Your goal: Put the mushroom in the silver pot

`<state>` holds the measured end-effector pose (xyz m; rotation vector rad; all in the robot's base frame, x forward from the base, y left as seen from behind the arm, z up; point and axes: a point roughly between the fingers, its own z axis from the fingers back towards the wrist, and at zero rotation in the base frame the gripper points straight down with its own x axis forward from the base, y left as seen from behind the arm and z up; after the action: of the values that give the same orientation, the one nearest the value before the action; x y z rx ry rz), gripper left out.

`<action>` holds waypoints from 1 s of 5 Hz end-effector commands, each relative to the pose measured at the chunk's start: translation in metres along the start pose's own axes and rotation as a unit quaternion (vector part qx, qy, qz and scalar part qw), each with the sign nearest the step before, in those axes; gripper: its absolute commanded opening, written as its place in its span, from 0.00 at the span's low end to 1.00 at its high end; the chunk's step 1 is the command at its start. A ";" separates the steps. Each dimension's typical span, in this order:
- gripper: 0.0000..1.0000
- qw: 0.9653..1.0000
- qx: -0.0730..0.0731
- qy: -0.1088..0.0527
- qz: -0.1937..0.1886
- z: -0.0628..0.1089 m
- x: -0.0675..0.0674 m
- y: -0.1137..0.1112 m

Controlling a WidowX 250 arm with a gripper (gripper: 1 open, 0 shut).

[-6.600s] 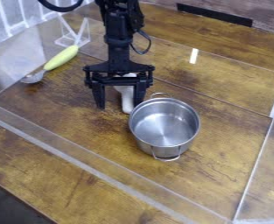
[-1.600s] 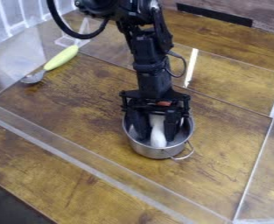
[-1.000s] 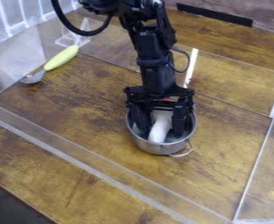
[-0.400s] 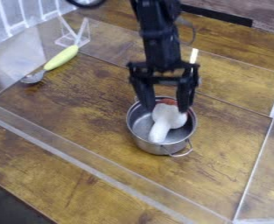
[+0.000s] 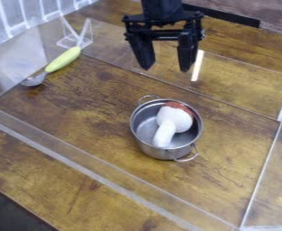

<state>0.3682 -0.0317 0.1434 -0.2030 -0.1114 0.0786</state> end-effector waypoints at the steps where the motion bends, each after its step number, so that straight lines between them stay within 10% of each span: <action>1: 1.00 0.999 0.002 -0.042 0.004 0.023 -0.002 0.005; 5: 1.00 0.999 0.017 -0.041 0.017 0.023 -0.006 0.017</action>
<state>0.3616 -0.0210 0.1314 -0.1723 -0.1002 0.1081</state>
